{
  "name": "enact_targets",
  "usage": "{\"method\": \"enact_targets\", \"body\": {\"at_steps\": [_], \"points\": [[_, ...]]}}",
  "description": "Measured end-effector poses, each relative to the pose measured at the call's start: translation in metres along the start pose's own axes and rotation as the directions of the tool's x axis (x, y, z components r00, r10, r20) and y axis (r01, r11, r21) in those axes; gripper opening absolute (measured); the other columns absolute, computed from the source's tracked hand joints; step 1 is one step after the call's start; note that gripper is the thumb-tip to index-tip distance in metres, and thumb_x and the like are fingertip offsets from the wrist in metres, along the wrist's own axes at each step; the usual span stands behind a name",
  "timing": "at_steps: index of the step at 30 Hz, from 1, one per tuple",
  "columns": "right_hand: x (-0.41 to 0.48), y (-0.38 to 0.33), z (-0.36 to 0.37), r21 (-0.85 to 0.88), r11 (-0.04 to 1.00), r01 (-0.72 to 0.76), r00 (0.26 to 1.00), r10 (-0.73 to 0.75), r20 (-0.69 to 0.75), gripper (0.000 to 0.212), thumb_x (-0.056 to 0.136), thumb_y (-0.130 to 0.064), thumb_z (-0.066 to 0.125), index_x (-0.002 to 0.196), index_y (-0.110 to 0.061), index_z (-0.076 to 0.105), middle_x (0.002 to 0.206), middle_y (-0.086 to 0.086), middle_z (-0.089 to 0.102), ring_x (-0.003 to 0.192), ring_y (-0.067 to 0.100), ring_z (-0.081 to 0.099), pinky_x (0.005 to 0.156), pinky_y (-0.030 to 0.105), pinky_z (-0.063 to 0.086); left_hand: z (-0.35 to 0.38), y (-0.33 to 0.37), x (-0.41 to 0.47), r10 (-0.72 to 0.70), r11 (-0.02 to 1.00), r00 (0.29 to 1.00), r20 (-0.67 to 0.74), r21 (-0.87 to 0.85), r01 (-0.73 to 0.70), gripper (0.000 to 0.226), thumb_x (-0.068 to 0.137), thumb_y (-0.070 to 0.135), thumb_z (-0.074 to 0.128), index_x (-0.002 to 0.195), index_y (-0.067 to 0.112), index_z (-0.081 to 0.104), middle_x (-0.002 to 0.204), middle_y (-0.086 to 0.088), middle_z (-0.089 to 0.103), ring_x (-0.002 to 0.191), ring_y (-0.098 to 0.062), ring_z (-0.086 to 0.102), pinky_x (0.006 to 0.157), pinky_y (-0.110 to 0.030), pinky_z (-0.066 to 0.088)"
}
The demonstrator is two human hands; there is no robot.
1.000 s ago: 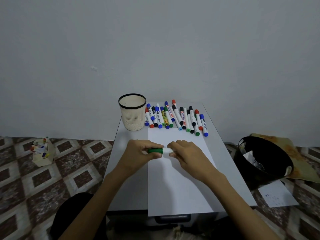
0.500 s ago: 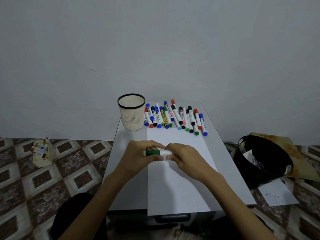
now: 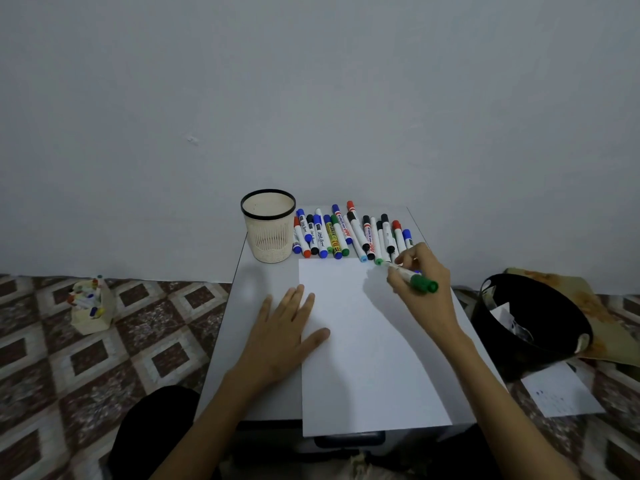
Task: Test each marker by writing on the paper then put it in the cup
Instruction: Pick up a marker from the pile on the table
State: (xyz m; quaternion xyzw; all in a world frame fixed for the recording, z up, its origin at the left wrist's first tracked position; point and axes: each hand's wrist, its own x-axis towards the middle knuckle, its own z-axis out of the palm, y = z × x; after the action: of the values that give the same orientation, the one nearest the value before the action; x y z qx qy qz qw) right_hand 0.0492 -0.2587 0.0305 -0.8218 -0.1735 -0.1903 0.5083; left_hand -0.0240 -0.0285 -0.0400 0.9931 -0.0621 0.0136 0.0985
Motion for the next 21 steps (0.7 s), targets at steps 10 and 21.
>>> {"method": "enact_targets", "body": {"at_steps": [10, 21], "points": [[0.013, 0.005, 0.057, 0.614, 0.694, -0.377, 0.92, 0.355, 0.163, 0.021, 0.085, -0.006, 0.069, 0.103, 0.002, 0.063, 0.103, 0.008, 0.069, 0.09, 0.02, 0.071, 0.069, 0.031, 0.06, -0.003, 0.003, -0.014, -0.001, 1.0, 0.997, -0.076, -0.029, -0.001, 0.087, 0.075, 0.077, -0.005, 0.148, 0.03, 0.006, 0.156, 0.008, -0.005, 0.143, -0.008, -0.008, 0.117, -0.042, -0.005], [0.061, 0.001, 0.137, 0.554, 0.706, -0.442, 0.893, 0.285, 0.349, 0.018, 0.08, 0.001, 0.072, 0.077, -0.004, 0.054, 0.067, 0.015, 0.063, 0.053, 0.023, 0.059, 0.047, 0.029, 0.047, 0.001, 0.003, -0.009, -0.055, 0.995, 0.992, -0.113, -0.091, 0.045, 0.075, 0.082, 0.065, -0.005, 0.147, 0.027, -0.005, 0.155, 0.01, -0.011, 0.139, -0.001, -0.018, 0.114, -0.033, -0.015]]}}
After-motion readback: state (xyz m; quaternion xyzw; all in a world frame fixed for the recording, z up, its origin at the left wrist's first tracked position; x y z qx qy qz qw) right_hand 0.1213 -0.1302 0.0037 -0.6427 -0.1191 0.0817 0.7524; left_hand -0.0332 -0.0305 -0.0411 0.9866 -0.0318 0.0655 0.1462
